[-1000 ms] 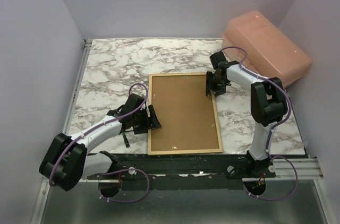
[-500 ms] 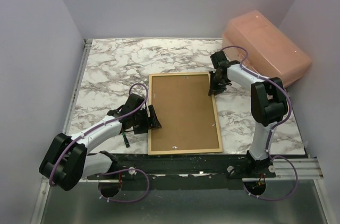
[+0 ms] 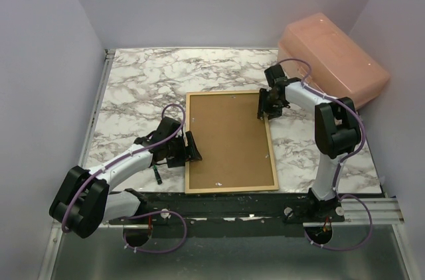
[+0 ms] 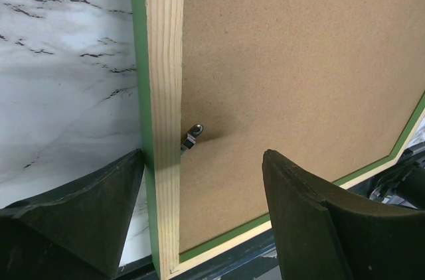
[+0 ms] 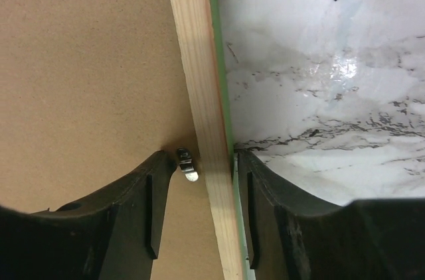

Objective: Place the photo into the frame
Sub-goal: Install the photo frame at the center of the board.

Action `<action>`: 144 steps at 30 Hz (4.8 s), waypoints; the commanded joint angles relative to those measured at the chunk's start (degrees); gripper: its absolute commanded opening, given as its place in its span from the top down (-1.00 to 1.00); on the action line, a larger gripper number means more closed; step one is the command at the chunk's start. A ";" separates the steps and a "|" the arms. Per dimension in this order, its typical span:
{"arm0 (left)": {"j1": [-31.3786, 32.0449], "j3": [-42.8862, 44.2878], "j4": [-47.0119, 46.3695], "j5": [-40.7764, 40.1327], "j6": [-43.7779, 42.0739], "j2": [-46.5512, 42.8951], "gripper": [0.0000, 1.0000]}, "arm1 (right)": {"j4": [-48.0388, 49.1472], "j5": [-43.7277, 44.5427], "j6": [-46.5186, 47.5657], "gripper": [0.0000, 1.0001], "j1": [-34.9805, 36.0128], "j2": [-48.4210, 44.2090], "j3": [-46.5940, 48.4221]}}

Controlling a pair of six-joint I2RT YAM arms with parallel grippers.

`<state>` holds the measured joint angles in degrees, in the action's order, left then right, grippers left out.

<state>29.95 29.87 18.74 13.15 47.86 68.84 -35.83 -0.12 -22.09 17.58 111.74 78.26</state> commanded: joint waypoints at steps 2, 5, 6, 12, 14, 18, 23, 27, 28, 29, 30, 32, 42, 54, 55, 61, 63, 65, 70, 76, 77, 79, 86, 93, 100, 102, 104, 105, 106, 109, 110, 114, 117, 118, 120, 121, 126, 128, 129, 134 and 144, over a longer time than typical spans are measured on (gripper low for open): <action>0.08 -2.50 3.45 -1.55 -1.78 1.64 -0.48 | 3.99 -5.70 -2.29 -0.05 -1.47 0.98 -3.12; 0.05 -2.56 3.41 -1.56 -1.76 1.61 -0.48 | 5.11 -6.81 -2.84 -0.04 -2.95 0.84 -3.72; 0.03 -2.57 3.28 -1.55 -1.74 1.72 -0.48 | 5.13 -6.76 -2.71 -0.04 -3.37 0.97 -3.73; 0.08 -2.49 2.86 -1.55 -1.76 2.35 -0.48 | 4.35 -5.52 -1.48 0.04 -3.71 1.13 -4.36; 0.06 -2.45 2.87 -1.59 -1.75 2.35 -0.48 | 4.27 -5.21 -0.94 0.09 -3.72 1.11 -5.03; 0.10 -2.56 3.12 -1.63 -1.67 1.96 -0.48 | 4.14 -4.12 -0.40 0.44 -3.71 0.63 -6.98; 0.10 -2.58 3.12 -1.72 -1.45 1.83 -0.48 | 4.14 -1.70 -0.24 0.84 -3.64 0.23 -9.23; 0.09 -2.70 3.01 -1.72 -1.19 1.67 -0.48 | 4.02 1.19 -0.55 0.99 -3.45 0.45 -9.44; 0.07 -2.81 2.97 -1.72 -1.13 1.58 -0.48 | 4.02 2.59 -0.59 0.99 -3.28 0.21 -9.51; 0.09 -2.82 2.95 -1.74 -1.10 1.44 -0.48 | 3.99 4.15 -0.89 0.99 -3.11 -0.22 -9.53; 0.04 -2.93 2.90 -1.82 -1.08 1.39 -0.48 | 4.01 5.59 -1.11 0.99 -2.79 -0.82 -9.53; 0.01 -2.95 2.88 -1.74 -1.05 1.38 -0.48 | 4.16 9.57 -1.16 0.99 -1.71 -2.59 -9.51; 0.06 -2.61 2.95 -1.34 -0.86 1.11 -0.48 | 10.85 10.91 -0.38 0.19 1.26 -15.66 -13.43; 0.02 -2.01 5.32 -3.11 -0.95 -0.80 -0.48 | 8.47 5.59 -2.58 -0.44 1.30 -13.58 -11.11; 0.00 -1.75 5.72 -3.86 -0.87 -0.88 -0.48 | 8.27 5.64 -2.66 -0.50 1.26 -13.70 -11.24; -1.91 0.74 7.72 -6.46 -1.71 -1.41 -0.50 | 7.65 3.79 -4.66 -0.75 1.19 -15.43 -15.44; -3.02 2.34 7.87 -6.73 -3.09 -1.06 -0.50 | 8.08 2.49 -5.45 -0.76 1.14 -16.12 -17.79; -4.07 4.56 8.43 -7.11 -4.68 0.03 -0.51 | 8.54 1.14 -6.07 -0.77 0.88 -16.78 -19.99; -5.94 12.27 9.44 -8.11 -8.56 5.69 -0.53 | 9.91 -3.08 -6.74 -0.79 -0.42 -18.27 -24.05; -7.01 24.19 11.10 -9.87 -11.95 15.80 -0.53 | 10.70 -8.01 -6.94 -0.79 -2.71 -19.71 -26.20; -7.14 26.17 11.58 -10.13 -12.59 17.78 -0.53 | 10.70 -8.62 -7.07 -0.79 -2.96 -19.77 -26.29; -7.32 30.29 12.38 -10.29 -13.58 21.16 -0.53 | 10.70 -9.63 -7.16 -0.79 -3.32 -19.82 -26.27; -7.55 41.02 15.23 -12.71 -16.10 31.62 -0.50 | 10.79 -10.77 -7.12 -0.79 -3.70 -19.07 -26.24; -7.54 47.05 17.07 -14.66 -17.42 39.12 -0.43 | 10.96 -11.43 -6.96 -0.79 -3.85 -17.57 -25.80; -7.55 51.09 18.91 -15.28 -18.49 43.54 -0.31 | 10.55 -11.28 -6.59 -0.79 -4.02 -17.20 -25.46; -7.60 51.75 19.38 -14.83 -18.91 44.31 -0.26 | 10.15 -11.12 -6.52 -0.79 -4.05 -17.18 -25.23; -7.46 51.58 19.24 -14.64 -19.26 44.54 -0.23 | 10.08 -11.10 -6.45 -0.79 -4.14 -17.31 -25.09; -7.46 51.32 19.08 -14.64 -19.33 44.54 -0.21 | 10.00 -11.10 -6.40 -0.79 -4.23 -17.36 -25.04; -7.46 51.10 18.89 -14.56 -19.42 44.54 -0.19 | 9.99 -11.10 -6.47 -0.79 -4.24 -17.31 -25.00; -7.45 50.51 18.46 -14.05 -19.64 44.97 -0.03 | 9.99 -11.18 -6.30 -0.79 -4.31 -17.05 -24.87; -7.47 50.28 18.28 -13.92 -19.73 45.14 0.07 | 9.91 -11.18 -6.33 -0.79 -4.33 -16.96 -24.82; -7.10 48.68 16.87 -14.36 -19.88 44.47 0.49 | 9.64 -11.23 -6.34 -0.79 -4.40 -16.92 -24.64; -7.10 48.50 16.61 -14.04 -20.55 44.37 0.88 | 9.62 -11.36 -6.36 -0.79 -4.46 -17.00 -24.73; -7.10 48.51 16.66 -14.03 -20.76 44.36 1.00 | 9.64 -11.51 -6.38 -0.79 -4.40 -17.00 -24.80; -7.10 48.52 16.68 -13.89 -20.96 44.38 1.00 | 9.56 -11.57 -6.39 -0.79 -4.40 -17.00 -24.89; -7.06 48.46 16.68 -13.85 -21.05 44.37 1.00 | 9.51 -11.48 -6.37 -0.79 -4.47 -17.07 -24.95; -7.05 47.41 16.19 -13.45 -20.67 42.68 1.00 | 9.08 -11.44 -6.29 -0.79 -4.56 -17.74 -24.87; -7.03 47.01 16.54 -14.16 -19.98 40.80 0.92 | 8.94 -11.70 -6.09 -0.79 -4.53 -18.00 -24.76; -7.03 46.71 16.65 -14.68 -19.54 39.75 0.72 | 8.94 -11.82 -6.10 -0.79 -4.49 -18.05 -24.73; -7.10 46.58 18.36 -18.01 -18.01 34.98 0.09 | 8.92 -12.62 -5.93 -0.79 -4.50 -18.14 -24.67; -6.54 45.91 17.21 -16.43 -17.58 34.63 -0.29 | 9.02 -13.11 -5.60 -0.79 -4.53 -17.71 -25.08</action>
<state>22.90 76.36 36.27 -3.68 30.06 102.87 -25.12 -11.46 -28.42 13.37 93.06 53.28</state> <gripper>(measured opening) 0.595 0.895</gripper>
